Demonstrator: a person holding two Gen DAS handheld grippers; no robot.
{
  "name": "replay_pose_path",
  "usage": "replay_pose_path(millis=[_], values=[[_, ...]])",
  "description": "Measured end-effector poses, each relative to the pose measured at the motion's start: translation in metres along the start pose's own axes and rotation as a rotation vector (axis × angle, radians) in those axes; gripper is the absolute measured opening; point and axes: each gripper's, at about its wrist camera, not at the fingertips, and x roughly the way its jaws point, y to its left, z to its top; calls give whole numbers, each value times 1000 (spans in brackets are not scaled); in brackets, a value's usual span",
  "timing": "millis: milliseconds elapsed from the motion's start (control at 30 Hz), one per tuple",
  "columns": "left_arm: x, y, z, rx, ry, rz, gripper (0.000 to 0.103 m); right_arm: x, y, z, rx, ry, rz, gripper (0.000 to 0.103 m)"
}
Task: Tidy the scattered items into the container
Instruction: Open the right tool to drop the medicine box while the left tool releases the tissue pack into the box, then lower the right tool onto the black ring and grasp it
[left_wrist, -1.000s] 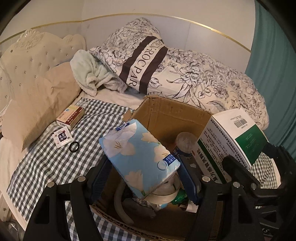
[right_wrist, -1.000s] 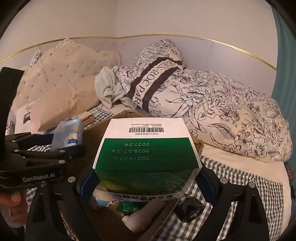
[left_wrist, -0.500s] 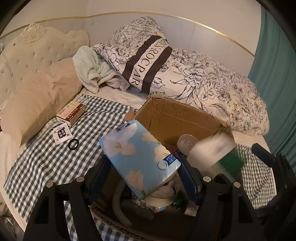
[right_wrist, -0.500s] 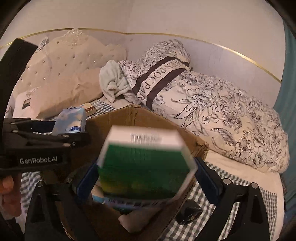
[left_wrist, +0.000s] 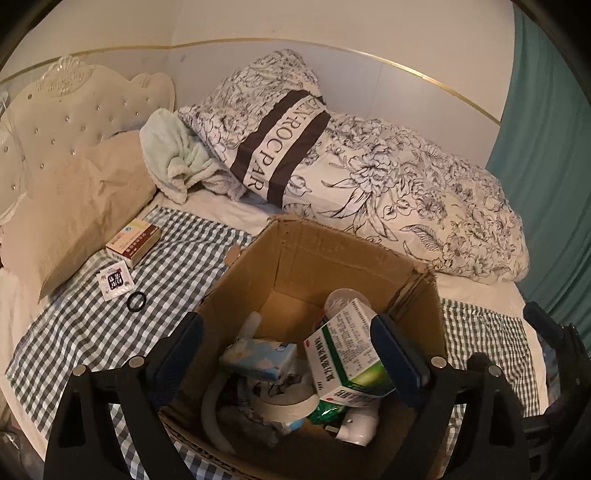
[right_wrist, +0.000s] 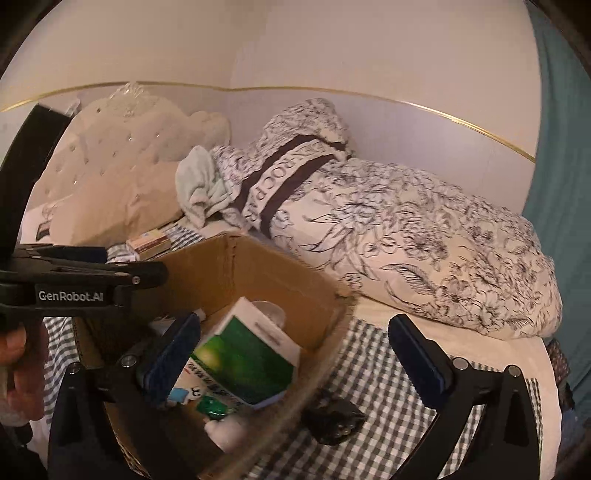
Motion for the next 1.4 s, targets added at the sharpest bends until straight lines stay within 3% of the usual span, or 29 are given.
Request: replay_pose_path(millis=[400,633,1000,1067,1167,1233,1333,1400], values=[[-37,-42,6,48,-80,-43,95,-40,-45,-8,47,-12,-64,102],[-52,-74,6,83,-108,-104,95,-55,-76,-27,95,17,-89,102],[-50,-121,2,130,-113,-148,95,-52,-95,-63,120,111,-28,101],[-46,-127,1,135,-109,-148,95,-46,-97,-70,130,129,-11,98],[-38,-134,0,141,-104,-145,95,-34,-97,-81,151,165,32,86],[-32,-137,1,142,-99,-144,95,-24,-95,-88,163,193,63,65],[-24,-140,1,141,-94,-146,95,-2,-93,-98,181,249,122,51],[-18,-141,1,140,-90,-148,95,12,-91,-105,189,279,146,48]])
